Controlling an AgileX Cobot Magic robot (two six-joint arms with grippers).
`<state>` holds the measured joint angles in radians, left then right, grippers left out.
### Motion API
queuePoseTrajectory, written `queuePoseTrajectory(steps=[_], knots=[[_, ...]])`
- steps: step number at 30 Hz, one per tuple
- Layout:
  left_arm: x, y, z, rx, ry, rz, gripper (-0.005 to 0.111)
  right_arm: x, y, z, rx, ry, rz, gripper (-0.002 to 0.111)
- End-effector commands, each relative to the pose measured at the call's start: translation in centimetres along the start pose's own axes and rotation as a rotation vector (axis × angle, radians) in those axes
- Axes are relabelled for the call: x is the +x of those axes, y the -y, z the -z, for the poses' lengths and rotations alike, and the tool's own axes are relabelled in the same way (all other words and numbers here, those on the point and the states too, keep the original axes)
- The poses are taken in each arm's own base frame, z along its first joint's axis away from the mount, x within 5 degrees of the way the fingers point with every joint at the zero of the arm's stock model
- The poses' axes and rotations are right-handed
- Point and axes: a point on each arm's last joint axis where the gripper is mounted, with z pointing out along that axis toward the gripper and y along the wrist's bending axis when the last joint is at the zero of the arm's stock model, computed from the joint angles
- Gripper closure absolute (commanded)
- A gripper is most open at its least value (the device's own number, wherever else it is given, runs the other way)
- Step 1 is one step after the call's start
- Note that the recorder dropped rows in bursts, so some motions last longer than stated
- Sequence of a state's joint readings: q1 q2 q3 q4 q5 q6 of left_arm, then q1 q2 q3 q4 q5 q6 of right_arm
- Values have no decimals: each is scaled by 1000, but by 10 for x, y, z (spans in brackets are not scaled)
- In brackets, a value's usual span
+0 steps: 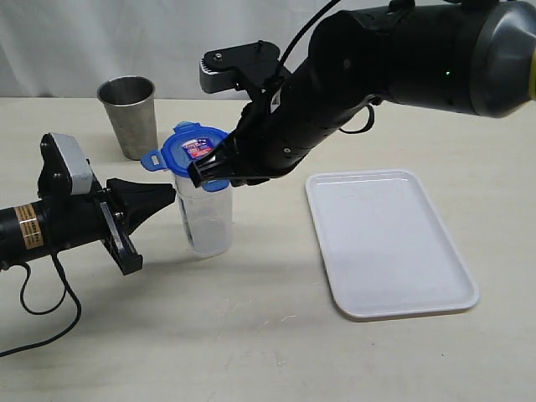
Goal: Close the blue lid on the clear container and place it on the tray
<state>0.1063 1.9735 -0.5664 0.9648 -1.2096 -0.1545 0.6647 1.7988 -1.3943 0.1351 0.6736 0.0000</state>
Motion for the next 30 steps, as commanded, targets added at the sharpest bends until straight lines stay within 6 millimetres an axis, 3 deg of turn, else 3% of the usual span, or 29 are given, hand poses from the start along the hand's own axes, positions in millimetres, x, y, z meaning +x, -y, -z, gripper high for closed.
queuePoseTrajectory(steps=[1, 7, 12, 17, 19, 22, 26, 30], knots=[[-1, -1, -2, 0, 14, 3, 107, 4, 1, 2, 14, -39, 39, 104], [-1, -1, -2, 0, 14, 3, 107, 7, 4, 15, 58, -80, 93, 104], [-1, -1, -2, 0, 14, 3, 107, 4, 4, 41, 80, -38, 149, 104], [-1, -1, -2, -3, 14, 4, 107, -10, -2, 75, 54, 154, 138, 104], [-1, -1, -2, -3, 14, 4, 107, -17, -6, 80, 15, 242, 112, 104], [-1, -1, -2, -3, 14, 4, 107, -21, -9, 71, -27, 276, 98, 101], [-1, -1, -2, -9, 15, 11, 106, -28, -8, 49, -38, 229, 77, 86], [-1, -4, -1, -30, 18, 20, 92, -39, -8, 41, -39, 239, 78, 75]])
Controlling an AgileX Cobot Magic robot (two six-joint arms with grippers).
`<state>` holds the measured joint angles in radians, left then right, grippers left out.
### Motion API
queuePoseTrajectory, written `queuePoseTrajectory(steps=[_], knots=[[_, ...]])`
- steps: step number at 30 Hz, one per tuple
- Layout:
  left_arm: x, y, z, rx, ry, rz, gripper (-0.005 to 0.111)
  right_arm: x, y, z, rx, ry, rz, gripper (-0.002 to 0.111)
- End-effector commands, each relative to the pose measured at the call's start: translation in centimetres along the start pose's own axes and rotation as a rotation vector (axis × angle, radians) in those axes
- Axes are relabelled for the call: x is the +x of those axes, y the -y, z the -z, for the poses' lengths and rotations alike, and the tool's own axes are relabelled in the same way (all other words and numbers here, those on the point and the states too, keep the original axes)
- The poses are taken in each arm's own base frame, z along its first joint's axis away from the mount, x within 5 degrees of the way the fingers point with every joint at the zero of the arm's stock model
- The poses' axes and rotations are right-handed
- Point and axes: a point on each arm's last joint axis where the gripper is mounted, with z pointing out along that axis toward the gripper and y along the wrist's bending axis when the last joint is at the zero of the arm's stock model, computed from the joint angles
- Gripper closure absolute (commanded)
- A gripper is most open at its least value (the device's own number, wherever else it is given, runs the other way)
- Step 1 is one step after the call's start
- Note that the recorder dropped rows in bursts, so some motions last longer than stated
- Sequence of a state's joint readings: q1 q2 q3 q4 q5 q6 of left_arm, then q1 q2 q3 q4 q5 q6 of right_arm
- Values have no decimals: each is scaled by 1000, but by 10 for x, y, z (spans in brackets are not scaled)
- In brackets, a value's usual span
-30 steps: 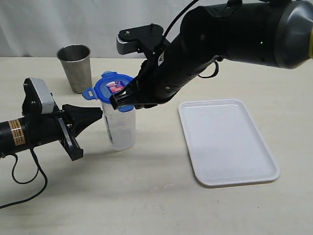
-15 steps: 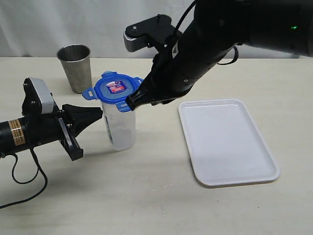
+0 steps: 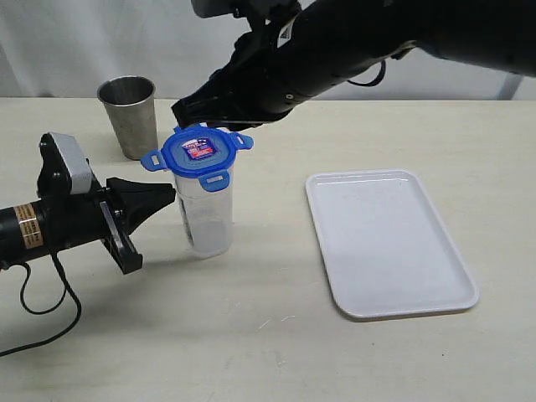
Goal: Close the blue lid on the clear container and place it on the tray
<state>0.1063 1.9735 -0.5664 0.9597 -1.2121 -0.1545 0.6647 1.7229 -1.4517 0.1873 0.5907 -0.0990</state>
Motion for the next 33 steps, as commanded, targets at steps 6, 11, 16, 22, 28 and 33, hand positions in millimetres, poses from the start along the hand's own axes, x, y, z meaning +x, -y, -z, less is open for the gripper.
queuePoseTrajectory(steps=[6, 11, 16, 22, 28, 33], knots=[[-1, -2, -1, -15, 13, 7, 51, -15, 1, -16, -14, -49, 33, 76], [0, -2, -1, -8, 3, 4, 32, -9, 3, -37, -20, -131, 35, 76], [0, -1, -1, -6, 3, -25, 31, -6, 4, -47, -18, -143, 31, 76], [0, 1, -1, 25, 7, -36, 31, 1, 5, -58, -20, -193, 25, 76], [-1, 0, -2, 12, 9, -31, 31, 7, 4, -63, -27, -235, 23, 76], [-2, 1, -10, -63, 22, -16, 31, 8, 3, -64, -38, -243, 11, 76]])
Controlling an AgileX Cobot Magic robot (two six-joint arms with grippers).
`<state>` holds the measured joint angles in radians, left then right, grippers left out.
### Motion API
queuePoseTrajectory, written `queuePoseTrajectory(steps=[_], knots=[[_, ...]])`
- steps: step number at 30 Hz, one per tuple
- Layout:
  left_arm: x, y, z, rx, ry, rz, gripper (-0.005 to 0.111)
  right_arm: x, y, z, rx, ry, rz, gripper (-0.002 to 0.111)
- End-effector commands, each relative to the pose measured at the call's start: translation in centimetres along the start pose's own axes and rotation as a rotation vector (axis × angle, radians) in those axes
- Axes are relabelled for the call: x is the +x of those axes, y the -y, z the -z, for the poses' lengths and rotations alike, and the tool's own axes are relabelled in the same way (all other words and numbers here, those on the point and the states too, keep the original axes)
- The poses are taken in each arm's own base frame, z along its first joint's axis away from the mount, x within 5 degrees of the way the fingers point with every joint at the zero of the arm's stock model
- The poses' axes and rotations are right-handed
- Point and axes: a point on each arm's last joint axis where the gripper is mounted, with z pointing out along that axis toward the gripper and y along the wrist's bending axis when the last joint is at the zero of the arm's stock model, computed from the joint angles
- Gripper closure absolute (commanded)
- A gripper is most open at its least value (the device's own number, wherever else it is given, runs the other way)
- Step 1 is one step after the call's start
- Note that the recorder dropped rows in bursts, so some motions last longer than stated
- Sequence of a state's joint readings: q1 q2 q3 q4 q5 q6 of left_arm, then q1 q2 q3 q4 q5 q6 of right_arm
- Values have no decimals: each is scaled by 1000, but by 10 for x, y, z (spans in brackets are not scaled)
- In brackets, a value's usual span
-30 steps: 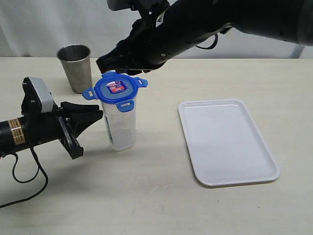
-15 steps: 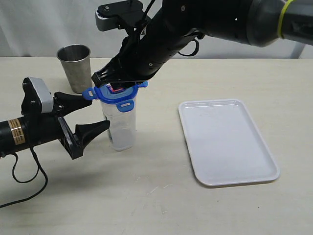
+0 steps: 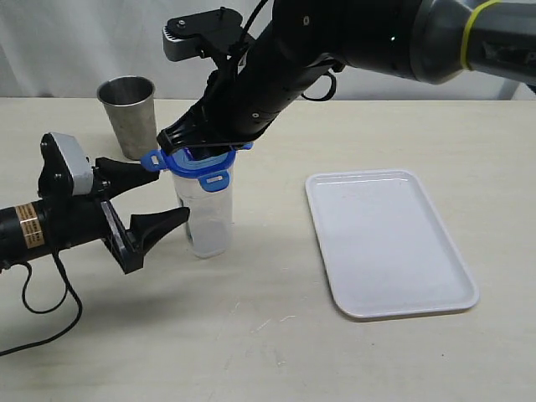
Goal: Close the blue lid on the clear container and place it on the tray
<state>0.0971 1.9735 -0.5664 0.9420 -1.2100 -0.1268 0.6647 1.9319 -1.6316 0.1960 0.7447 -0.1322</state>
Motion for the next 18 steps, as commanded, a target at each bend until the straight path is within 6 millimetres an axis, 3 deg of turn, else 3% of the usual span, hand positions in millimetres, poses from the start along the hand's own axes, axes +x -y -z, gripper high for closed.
queuePoseTrajectory(steps=[1, 7, 18], knots=[[1, 2, -12, -63, 16, 7, 31, 7, -1, -7, -22, -61, -17, 76], [8, 16, -23, -13, -5, -78, 31, 7, -1, -7, -23, -63, -17, 76], [23, 3, -44, 19, -2, 9, 31, 9, -2, -7, -29, -86, -14, 76]])
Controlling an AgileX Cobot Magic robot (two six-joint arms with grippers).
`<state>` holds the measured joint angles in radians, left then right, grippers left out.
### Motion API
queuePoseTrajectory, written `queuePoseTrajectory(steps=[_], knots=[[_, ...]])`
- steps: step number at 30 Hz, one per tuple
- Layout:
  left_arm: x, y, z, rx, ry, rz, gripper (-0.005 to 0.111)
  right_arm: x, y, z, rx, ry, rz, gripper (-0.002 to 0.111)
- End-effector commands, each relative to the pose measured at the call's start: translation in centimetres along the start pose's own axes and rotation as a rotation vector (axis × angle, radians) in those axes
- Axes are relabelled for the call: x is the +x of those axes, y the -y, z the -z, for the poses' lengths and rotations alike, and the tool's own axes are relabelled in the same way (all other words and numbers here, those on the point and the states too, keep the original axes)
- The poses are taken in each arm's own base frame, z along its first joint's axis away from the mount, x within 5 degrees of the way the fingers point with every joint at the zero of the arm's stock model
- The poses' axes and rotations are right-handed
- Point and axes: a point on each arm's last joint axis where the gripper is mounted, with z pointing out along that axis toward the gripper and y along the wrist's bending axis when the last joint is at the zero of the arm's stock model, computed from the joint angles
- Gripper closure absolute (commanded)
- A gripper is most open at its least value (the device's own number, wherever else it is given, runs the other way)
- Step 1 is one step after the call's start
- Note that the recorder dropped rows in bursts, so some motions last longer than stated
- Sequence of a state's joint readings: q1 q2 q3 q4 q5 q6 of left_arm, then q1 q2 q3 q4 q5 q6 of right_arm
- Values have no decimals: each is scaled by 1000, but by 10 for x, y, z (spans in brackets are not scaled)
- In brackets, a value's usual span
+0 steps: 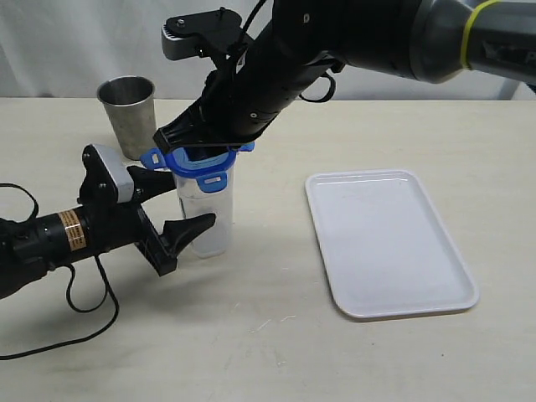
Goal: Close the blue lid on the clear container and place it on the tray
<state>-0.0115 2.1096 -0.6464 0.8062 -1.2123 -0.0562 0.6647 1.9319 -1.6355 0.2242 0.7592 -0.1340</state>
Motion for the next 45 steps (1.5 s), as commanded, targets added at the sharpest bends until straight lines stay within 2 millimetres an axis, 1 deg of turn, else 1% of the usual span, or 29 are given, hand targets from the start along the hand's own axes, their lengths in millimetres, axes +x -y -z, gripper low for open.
queuePoseTrajectory(steps=[1, 4, 7, 11, 16, 17, 19, 23, 25, 26, 30, 33, 35, 39, 41, 42, 45], knots=[[3, -2, -10, 46, 15, 13, 31, 9, 1, -8, -7, -78, 3, 76], [0, -4, -17, 107, 29, 8, 31, 9, 1, -8, -7, -78, 5, 76], [-1, -9, -23, 116, 40, 19, 31, 10, 1, -7, -8, -86, 5, 76], [8, -12, -30, 136, 33, 36, 31, 11, 1, -7, -10, -99, 7, 76], [8, -11, -33, 164, 34, 26, 32, 11, 1, -7, -10, -99, 7, 76], [8, -12, -33, 160, 35, 28, 34, 11, 1, -7, -10, -99, 7, 76], [8, -12, -33, 160, 35, 28, 45, 11, 1, -7, -10, -99, 7, 76], [8, -12, -32, 160, 35, 23, 81, 11, 0, -7, -11, -104, 15, 76], [8, -12, -32, 160, 35, 23, 101, 11, 0, -7, -11, -104, 17, 76], [8, -12, -32, 160, 35, 23, 107, 11, 0, -7, -12, -104, 22, 76], [8, -13, -32, 155, 35, 21, 107, 9, 0, -2, -12, -83, 59, 76], [9, -17, -29, 143, 33, 39, 107, -1, -3, 13, -13, -39, 93, 74], [9, -18, -29, 141, 33, 41, 107, -8, -5, 24, -14, -4, 111, 71], [9, -17, -29, 149, 32, 34, 107, -22, -13, 48, -41, 52, 241, 61], [9, -16, -29, 155, 31, 32, 107, -27, -17, 62, -65, 67, 321, 59], [9, -16, -29, 163, 32, 23, 107, -31, -20, 72, -69, 84, 353, 59], [2, -15, -29, 208, 41, -13, 107, -36, -24, 96, -71, 116, 410, 59]])
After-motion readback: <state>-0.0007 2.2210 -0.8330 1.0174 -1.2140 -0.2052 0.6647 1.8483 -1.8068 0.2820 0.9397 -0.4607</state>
